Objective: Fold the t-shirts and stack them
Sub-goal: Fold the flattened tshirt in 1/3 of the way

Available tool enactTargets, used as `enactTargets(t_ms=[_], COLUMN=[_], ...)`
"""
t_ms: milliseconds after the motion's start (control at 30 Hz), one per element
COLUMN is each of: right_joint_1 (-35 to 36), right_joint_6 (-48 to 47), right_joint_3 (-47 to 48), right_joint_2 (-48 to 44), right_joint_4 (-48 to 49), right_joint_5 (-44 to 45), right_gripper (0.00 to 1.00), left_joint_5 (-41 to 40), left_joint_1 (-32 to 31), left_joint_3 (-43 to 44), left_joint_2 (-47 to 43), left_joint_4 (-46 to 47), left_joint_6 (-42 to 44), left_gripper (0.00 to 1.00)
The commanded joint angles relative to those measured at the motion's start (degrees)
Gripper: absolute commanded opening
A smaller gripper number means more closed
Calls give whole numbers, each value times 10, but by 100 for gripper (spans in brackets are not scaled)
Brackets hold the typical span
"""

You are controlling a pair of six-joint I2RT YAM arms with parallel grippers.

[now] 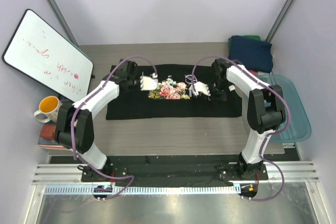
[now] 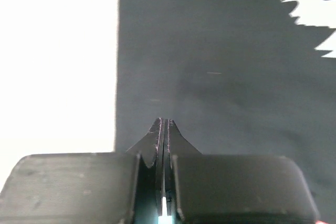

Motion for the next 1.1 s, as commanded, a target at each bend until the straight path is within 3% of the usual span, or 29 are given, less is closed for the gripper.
enactTargets(t_ms=[0,333,700,1067], right_joint_1=[-6,-11,-11,-9], right_joint_6=[-19,-5,7,2], right_joint_3=[-46,-51,-23,-104], right_joint_2=[-14,23,66,19], right_joint_4=[-16,18,23,8], right_joint_5=[26,41,38,21], right_gripper=[1,1,1,1], left_joint_5=[61,83,24,39], left_joint_1=[28,37,36,36], left_joint_3=[-49,-90,-133,-178], left_joint_2=[-25,3,58,-21], left_joint_4=[-142,-175,-154,-217], left_joint_6=[49,56,45,49], left_gripper=[0,0,0,0])
